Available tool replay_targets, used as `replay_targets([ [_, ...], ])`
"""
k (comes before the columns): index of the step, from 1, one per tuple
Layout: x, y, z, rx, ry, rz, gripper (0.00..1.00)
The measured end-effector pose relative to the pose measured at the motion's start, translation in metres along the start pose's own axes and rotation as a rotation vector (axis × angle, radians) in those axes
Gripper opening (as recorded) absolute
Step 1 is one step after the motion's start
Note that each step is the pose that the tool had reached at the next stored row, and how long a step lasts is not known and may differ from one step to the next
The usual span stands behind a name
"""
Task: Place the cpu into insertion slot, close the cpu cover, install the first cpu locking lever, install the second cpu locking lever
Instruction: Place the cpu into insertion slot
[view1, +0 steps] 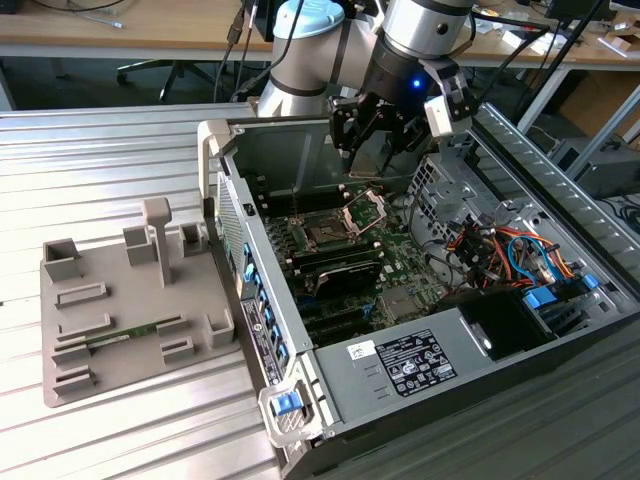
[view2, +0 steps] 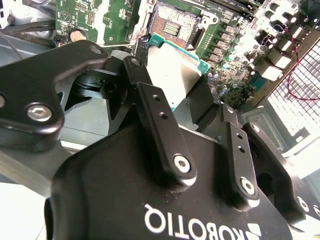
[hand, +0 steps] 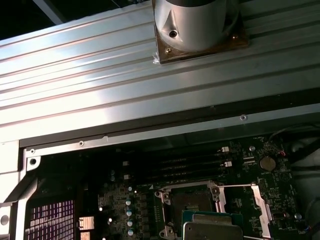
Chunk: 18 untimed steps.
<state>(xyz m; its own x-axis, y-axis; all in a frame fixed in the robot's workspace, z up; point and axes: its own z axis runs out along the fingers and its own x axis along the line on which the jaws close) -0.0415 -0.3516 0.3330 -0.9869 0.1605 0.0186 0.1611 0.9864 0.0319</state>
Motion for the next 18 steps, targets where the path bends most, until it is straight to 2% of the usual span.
replay_targets([
  [16, 0.0000, 0.0000, 0.0000, -0.0002, -0.0003, 0.012, 0.54],
  [18, 0.0000, 0.0000, 0.0001, -0.0006, -0.0009, 0.029, 0.54],
])
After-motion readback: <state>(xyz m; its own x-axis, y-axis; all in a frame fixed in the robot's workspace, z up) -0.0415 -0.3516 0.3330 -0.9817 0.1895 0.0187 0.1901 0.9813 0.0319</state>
